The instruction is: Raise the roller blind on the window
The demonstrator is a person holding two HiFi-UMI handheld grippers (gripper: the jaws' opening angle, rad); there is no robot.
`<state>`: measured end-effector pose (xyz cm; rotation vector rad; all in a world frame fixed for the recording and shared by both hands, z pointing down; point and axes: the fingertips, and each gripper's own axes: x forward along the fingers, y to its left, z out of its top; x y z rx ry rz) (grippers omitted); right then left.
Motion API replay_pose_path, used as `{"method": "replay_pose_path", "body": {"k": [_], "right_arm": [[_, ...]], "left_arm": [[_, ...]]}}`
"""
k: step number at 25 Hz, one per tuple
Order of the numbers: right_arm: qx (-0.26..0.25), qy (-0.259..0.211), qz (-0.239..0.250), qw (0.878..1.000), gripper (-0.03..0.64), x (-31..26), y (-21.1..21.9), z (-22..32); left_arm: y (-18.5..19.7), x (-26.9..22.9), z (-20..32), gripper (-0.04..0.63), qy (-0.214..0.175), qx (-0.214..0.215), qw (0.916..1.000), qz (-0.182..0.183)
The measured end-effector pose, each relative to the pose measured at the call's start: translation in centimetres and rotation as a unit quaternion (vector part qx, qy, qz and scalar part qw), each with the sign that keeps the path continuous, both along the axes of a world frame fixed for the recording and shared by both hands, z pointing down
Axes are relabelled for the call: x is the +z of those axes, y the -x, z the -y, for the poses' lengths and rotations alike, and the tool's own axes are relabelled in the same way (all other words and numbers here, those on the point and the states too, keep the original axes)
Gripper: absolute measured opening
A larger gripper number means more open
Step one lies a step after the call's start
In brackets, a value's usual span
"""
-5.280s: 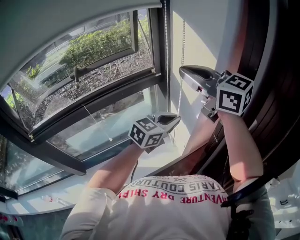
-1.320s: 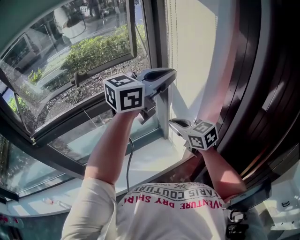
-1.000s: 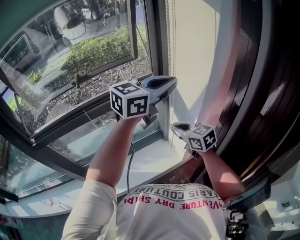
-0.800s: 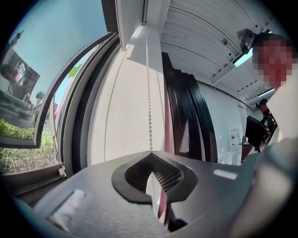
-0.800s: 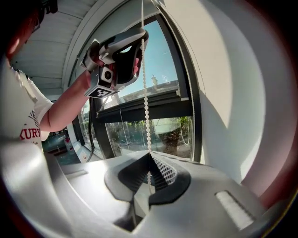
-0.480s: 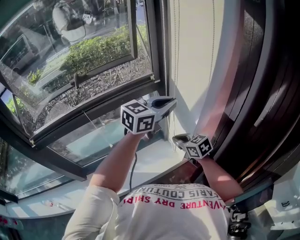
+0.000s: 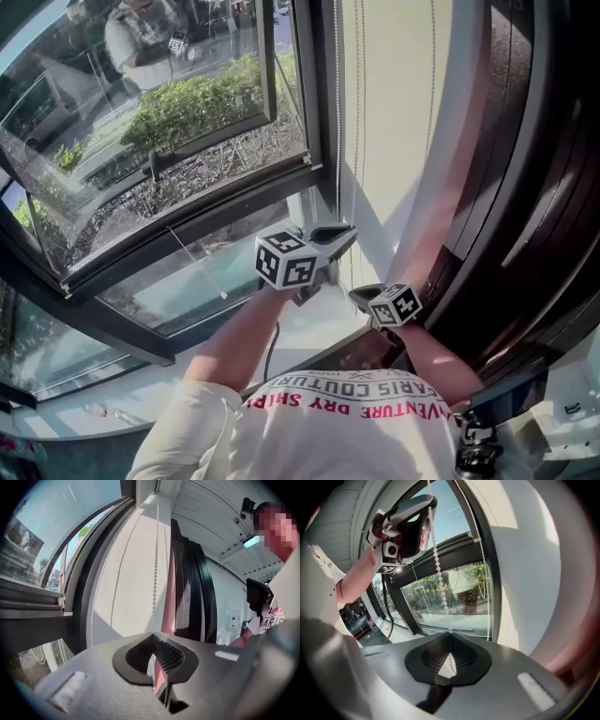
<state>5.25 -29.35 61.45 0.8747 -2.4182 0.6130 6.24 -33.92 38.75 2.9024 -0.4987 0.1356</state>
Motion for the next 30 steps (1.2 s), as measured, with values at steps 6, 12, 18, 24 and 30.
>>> {"method": "replay_pose_path", "body": {"k": [6, 12, 18, 24, 30], "right_arm": [[-0.017, -0.008, -0.031, 0.999, 0.009, -0.2, 0.0, 0.0], [-0.042, -0.031, 0.016, 0.998, 0.095, -5.1, -0.7, 0.1], [-0.061, -0.074, 0.133, 0.986, 0.095, -17.6, -1.0, -0.2], [-0.076, -0.201, 0.142, 0.966, 0.106, -31.0, -2.2, 0.3], [-0.059, -0.282, 0.149, 0.946, 0.114, -40.4, -1.3, 1.7]], "left_arm": [[0.2, -0.2, -0.1, 0.006, -0.006, -0.003, 1.0000, -0.007], [0.6, -0.3, -0.6, 0.006, -0.007, -0.002, 0.9999, -0.013], [0.6, -0.2, -1.0, 0.006, -0.007, -0.001, 0.9999, -0.014], [0.3, -0.5, -1.8, 0.006, -0.008, 0.002, 0.9999, -0.009], [-0.2, -0.5, -2.9, 0.006, -0.008, 0.009, 0.9999, -0.006]]}}
